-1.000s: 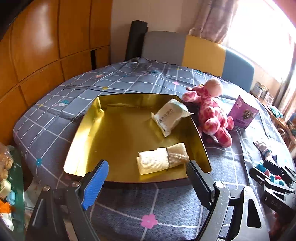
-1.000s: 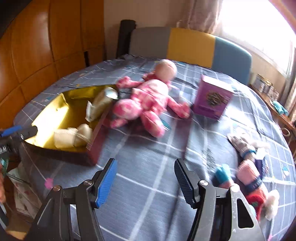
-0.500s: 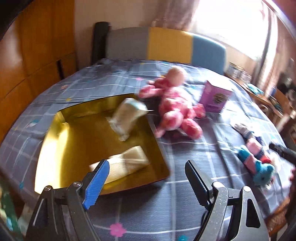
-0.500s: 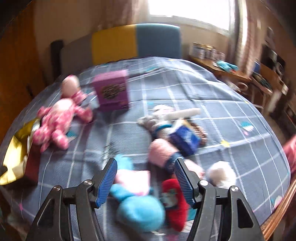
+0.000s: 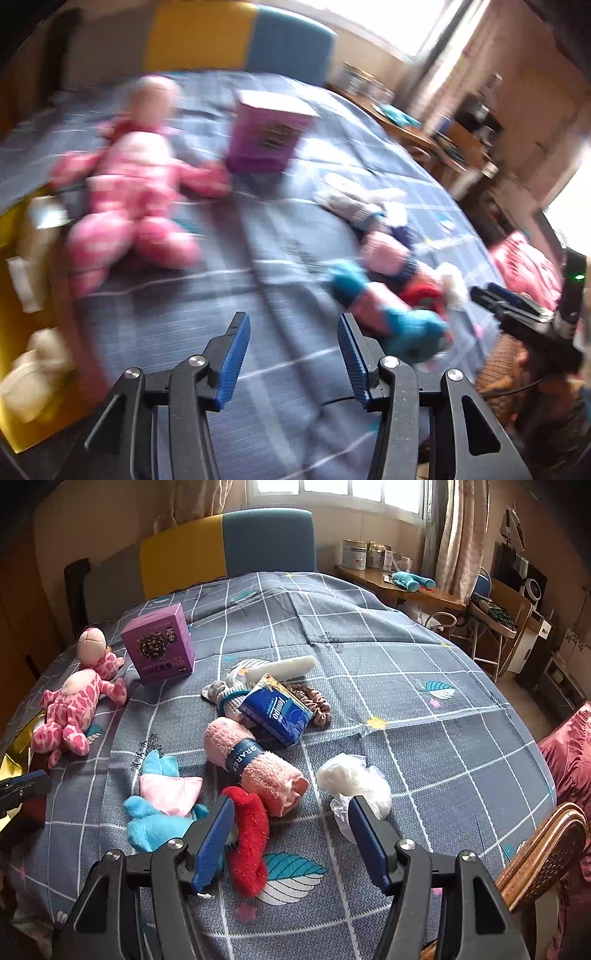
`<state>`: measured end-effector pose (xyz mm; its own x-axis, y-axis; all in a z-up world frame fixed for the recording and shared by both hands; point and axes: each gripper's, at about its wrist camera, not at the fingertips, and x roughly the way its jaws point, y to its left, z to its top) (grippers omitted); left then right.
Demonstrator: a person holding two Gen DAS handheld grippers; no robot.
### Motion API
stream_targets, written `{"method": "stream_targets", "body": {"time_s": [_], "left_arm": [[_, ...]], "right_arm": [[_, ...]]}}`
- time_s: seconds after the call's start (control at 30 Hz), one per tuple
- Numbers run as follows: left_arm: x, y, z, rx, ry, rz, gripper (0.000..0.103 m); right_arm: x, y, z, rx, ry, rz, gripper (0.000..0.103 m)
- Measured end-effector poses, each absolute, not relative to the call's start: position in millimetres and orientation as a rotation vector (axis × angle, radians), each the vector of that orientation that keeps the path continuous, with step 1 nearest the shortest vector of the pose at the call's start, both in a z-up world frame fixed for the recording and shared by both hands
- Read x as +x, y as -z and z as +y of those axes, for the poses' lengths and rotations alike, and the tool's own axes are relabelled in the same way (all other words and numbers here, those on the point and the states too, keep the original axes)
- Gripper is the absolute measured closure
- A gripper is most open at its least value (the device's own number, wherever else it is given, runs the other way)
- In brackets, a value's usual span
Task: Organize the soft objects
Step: 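Grasp the blue-and-pink plush with the left gripper while the right gripper approaches the white bag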
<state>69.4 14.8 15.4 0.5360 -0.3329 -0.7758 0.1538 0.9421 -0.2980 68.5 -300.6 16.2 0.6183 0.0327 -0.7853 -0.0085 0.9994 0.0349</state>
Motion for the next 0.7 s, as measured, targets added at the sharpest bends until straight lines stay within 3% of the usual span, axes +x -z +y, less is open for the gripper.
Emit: {"method": "stream_targets", "body": {"time_s": [0.07, 0.17, 0.37, 0.47, 0.5, 0.57, 0.7], "left_arm": [[82.4, -10.3, -12.0, -0.215, 0.371, 1.002, 0.051], [98.7, -1.4, -46.1, -0.255, 0.462, 1.076, 0.03], [127.5, 22.7, -92.3, -0.357, 0.488, 1.197, 0.027], [135.0, 39.7, -109.9, -0.347, 0.448, 1.262, 0.034], [133.2, 44.1, -111.2, -0.332, 0.442, 1.272, 0.049], [131.4, 50.9, -123.2, -0.308, 0.452, 1.279, 0.067], [122.7, 51.2, -137.3, -0.233, 0.492, 1.241, 0.075]], "right_arm": [[68.3, -17.6, -304.4, 0.059, -0.031, 0.895, 0.038], [69.8, -16.8, -306.4, 0.081, -0.048, 0.894, 0.038], [67.4, -18.1, -319.8, 0.185, -0.046, 0.864, 0.038], [65.9, -18.9, -338.8, 0.289, 0.007, 0.848, 0.038], [66.8, -18.4, -345.0, 0.321, 0.029, 0.852, 0.038], [70.4, -16.8, -355.1, 0.361, 0.077, 0.874, 0.038], [95.1, -11.4, -369.8, 0.337, 0.145, 0.994, 0.038]]}}
